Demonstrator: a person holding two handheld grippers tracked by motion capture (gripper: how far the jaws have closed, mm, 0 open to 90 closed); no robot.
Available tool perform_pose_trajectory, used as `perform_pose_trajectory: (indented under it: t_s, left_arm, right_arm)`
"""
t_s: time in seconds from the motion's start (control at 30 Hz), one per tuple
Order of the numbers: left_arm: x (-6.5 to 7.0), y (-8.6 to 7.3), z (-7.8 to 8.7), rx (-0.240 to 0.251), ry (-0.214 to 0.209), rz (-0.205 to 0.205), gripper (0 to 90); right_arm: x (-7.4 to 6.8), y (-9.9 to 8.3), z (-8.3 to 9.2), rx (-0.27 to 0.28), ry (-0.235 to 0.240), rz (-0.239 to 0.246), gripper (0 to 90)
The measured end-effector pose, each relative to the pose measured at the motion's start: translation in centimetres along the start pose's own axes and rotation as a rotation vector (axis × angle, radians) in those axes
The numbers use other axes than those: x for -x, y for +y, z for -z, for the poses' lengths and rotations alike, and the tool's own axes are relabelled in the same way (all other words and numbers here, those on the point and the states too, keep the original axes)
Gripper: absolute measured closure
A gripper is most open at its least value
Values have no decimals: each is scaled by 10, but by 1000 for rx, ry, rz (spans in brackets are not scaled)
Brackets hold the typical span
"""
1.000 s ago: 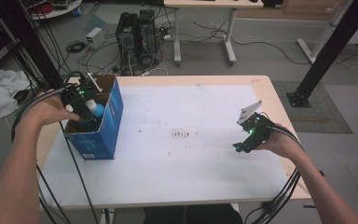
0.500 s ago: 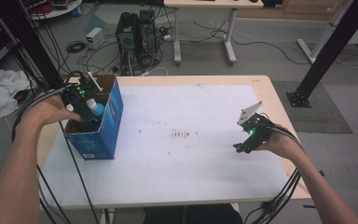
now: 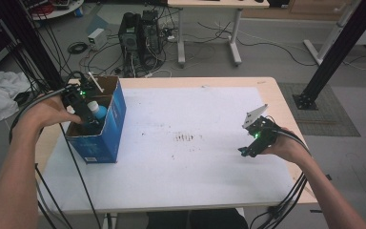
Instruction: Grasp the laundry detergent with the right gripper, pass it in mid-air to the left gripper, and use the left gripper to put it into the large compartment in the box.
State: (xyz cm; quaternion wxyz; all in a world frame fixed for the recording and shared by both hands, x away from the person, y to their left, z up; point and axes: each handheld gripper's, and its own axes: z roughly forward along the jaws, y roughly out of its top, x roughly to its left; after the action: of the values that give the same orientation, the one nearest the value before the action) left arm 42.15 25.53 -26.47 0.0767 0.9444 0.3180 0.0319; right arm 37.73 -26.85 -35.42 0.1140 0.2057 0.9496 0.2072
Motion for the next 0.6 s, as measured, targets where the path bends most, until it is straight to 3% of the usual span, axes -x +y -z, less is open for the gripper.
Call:
perform_pose_trajectory:
  t_s: [0.13,0.17,0.37,0.43,0.6]
  left_arm:
    - [2,0,3,5,3,1,251]
    - [1,0,6,-16,8,-18,251]
    - [4,0,21,50,18,2,226]
    - [4,0,27,43,36,-12,226]
    - [6,2,35,58,68,6,226]
  right_arm:
    - [1,0,0,-4,0,7,131]
    - [1,0,0,-5,2,7,131]
    - [1,0,0,-5,1,5,131]
    - [0,0,0,1,-3,3,131]
    - [-1,1,0,-14,3,-5,131]
